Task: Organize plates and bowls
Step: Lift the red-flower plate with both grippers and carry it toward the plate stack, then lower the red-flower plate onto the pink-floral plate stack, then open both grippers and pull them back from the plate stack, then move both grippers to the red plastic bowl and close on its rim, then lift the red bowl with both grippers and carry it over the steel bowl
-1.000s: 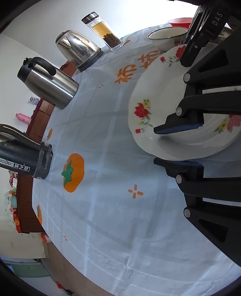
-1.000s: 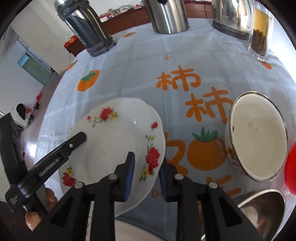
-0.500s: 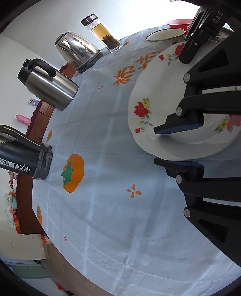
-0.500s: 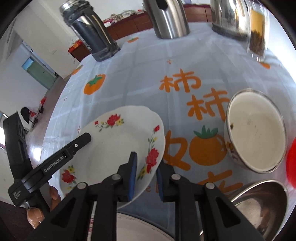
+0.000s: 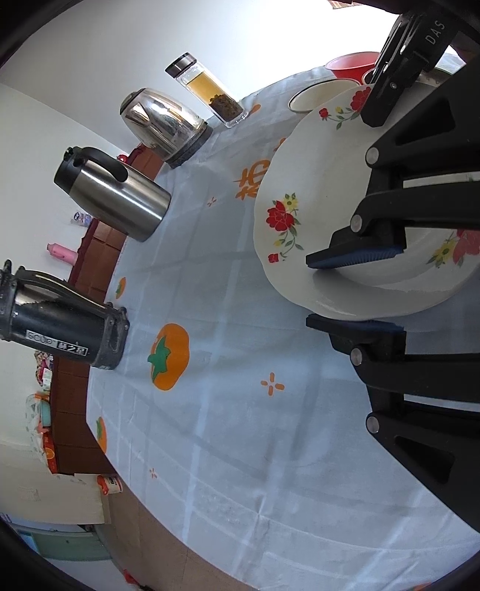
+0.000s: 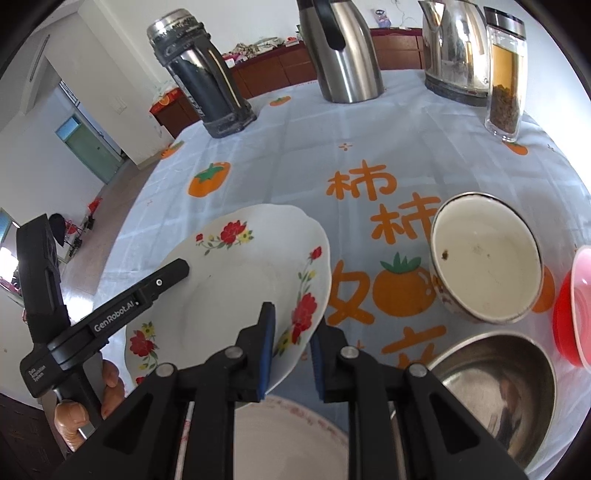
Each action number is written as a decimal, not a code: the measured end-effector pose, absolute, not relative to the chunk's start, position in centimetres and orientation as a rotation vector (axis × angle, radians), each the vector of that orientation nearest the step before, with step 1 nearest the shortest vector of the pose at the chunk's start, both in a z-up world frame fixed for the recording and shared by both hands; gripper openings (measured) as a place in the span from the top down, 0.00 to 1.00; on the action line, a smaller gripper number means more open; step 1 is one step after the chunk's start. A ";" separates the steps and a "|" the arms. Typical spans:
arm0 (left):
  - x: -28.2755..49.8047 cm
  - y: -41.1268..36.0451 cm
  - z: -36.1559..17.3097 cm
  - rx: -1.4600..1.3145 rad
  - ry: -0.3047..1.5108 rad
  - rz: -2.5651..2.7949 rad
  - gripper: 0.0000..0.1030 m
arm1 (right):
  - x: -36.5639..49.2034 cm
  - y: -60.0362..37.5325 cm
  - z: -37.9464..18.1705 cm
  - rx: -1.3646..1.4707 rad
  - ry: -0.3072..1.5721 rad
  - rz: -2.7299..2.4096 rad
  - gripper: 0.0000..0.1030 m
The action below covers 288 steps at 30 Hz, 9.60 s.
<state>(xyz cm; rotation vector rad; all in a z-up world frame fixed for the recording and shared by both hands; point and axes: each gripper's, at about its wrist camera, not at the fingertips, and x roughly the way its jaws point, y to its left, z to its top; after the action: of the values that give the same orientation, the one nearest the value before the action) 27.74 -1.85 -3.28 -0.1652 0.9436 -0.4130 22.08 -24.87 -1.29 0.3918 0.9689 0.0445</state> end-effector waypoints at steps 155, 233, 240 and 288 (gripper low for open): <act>4.4 -10.8 -2.1 0.141 0.764 -0.355 0.42 | -6.7 -35.3 -1.8 0.388 0.613 -0.212 0.34; 15.3 -37.5 -2.8 0.166 1.074 -0.664 0.93 | 5.9 -51.1 -4.2 0.623 0.741 -0.289 0.84; 11.7 -35.4 -1.3 0.229 0.990 -0.646 0.93 | 2.9 -48.5 -2.8 0.622 0.731 -0.277 0.84; 9.0 -21.7 1.1 0.132 0.910 -0.547 0.88 | 1.1 -35.7 1.2 0.473 0.707 -0.185 0.84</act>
<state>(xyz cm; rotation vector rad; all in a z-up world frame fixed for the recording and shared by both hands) 8.98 -21.71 1.13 0.1317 0.9097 -0.5473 1.11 -35.68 1.25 0.4729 0.7073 -0.1854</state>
